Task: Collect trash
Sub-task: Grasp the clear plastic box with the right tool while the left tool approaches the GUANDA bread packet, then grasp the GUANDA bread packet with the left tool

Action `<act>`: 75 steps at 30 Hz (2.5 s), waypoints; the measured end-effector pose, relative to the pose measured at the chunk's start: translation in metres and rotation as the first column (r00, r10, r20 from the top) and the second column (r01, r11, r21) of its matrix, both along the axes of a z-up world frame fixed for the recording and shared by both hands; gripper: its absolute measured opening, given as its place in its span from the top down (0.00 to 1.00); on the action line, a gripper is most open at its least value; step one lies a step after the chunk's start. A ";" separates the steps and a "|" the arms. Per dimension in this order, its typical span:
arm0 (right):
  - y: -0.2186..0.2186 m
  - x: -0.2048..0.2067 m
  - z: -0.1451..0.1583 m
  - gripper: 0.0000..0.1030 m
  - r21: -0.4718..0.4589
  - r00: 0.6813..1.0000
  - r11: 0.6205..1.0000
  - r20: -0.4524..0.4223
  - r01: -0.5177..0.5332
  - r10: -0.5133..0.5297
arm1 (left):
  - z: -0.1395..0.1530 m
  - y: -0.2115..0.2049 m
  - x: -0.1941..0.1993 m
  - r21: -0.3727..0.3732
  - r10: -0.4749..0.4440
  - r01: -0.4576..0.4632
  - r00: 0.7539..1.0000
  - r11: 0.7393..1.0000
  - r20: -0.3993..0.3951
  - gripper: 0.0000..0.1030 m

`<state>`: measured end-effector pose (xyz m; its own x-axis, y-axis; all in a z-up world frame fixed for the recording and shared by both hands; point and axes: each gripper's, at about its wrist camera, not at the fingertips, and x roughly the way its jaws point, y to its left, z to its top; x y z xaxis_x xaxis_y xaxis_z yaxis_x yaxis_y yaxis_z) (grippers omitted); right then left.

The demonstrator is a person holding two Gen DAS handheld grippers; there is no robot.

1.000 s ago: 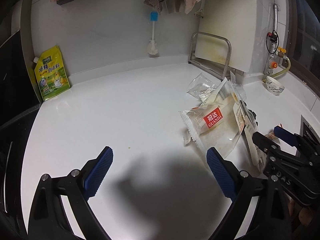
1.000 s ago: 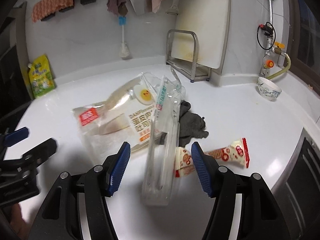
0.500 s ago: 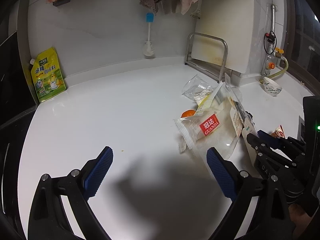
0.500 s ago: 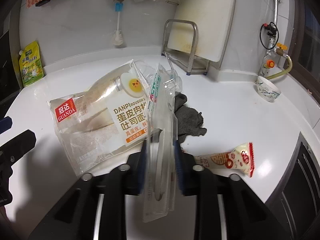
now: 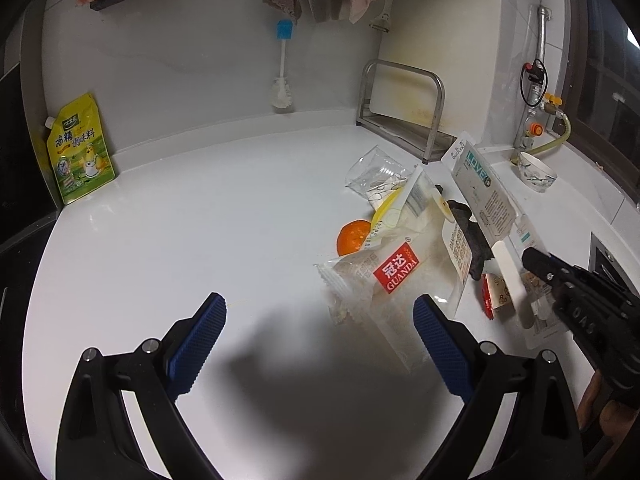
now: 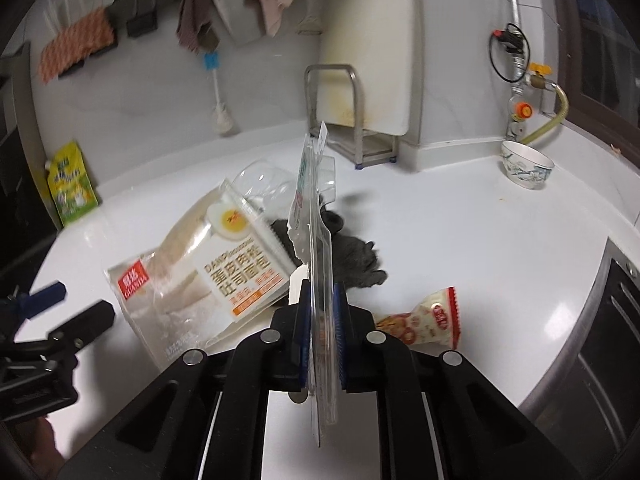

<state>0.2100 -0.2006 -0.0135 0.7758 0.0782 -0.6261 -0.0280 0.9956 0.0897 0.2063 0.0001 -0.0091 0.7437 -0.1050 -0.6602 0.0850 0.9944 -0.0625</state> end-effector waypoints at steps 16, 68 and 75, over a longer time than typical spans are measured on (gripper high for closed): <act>-0.016 -0.006 0.003 0.92 0.048 1.000 0.999 0.021 -0.022 0.021 | -0.010 -0.023 0.026 0.021 -0.007 0.007 1.000 1.000 -0.028 0.08; 0.001 -0.100 0.036 0.92 0.017 0.997 1.000 0.077 0.002 -0.003 | 0.040 -0.007 -0.065 0.018 -0.050 0.049 0.994 0.999 0.095 0.96; 0.010 -0.154 0.046 0.92 0.019 0.996 1.000 0.092 0.016 -0.018 | 0.045 0.004 -0.113 0.012 -0.058 0.057 0.993 0.998 0.100 0.96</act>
